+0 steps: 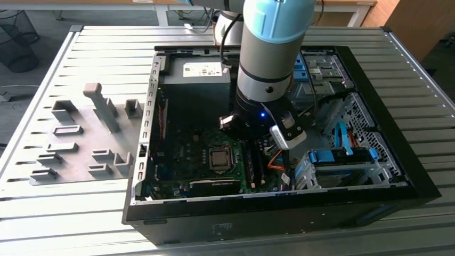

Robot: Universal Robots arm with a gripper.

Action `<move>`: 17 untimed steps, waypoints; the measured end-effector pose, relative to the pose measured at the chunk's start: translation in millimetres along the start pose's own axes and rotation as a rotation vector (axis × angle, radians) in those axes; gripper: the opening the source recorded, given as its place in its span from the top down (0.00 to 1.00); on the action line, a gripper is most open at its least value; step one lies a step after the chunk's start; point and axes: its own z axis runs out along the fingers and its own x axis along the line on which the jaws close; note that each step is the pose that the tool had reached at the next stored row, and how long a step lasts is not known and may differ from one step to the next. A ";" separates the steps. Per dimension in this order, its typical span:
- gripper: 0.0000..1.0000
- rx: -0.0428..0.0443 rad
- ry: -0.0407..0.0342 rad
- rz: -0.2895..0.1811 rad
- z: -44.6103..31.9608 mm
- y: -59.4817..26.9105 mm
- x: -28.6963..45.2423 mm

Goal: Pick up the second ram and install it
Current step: 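Insert the second ram into the second slot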

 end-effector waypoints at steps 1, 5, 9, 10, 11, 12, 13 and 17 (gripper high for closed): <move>0.86 -0.0007 0.0001 0.000 0.0 -0.1 0.0; 0.86 -0.0022 0.0000 0.000 -0.3 -0.3 0.0; 0.86 -0.0042 0.0001 0.000 -0.8 -0.7 0.0; 0.86 -0.0049 0.0000 0.000 -0.8 -0.8 0.0; 0.86 -0.0055 0.0000 0.001 -0.8 -0.8 0.0; 0.86 -0.0060 0.0001 0.001 -1.1 -1.0 0.0; 0.86 -0.0069 0.0001 0.001 -1.2 -1.1 0.0; 0.86 -0.0074 0.0001 0.005 -1.2 -1.4 -0.6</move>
